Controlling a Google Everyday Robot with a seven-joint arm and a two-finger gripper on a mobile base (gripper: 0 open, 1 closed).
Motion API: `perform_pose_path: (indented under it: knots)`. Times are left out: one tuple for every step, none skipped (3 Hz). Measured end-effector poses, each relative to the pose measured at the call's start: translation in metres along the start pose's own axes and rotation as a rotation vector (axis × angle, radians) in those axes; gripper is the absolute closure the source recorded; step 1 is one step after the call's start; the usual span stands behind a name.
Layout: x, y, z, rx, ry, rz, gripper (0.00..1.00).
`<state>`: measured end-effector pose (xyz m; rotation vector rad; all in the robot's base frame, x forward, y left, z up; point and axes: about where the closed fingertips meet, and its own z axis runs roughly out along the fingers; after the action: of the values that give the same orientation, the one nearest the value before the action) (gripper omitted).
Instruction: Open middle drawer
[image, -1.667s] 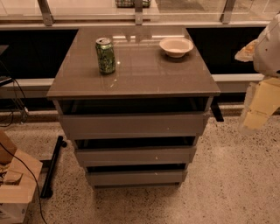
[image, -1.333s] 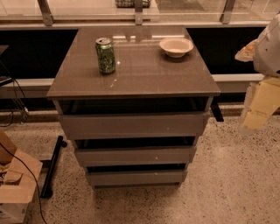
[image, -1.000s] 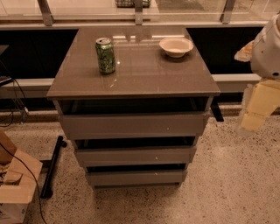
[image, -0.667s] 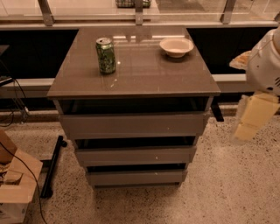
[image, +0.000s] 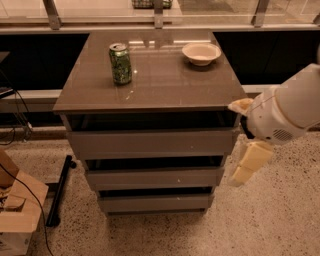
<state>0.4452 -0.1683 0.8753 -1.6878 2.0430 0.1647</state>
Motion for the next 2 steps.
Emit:
perform_pose_path:
  knots:
    - [0.002, 0.001, 0.015, -0.037, -0.028, 0.020, 0.00]
    - [0.004, 0.006, 0.035, -0.030, -0.033, -0.006, 0.00]
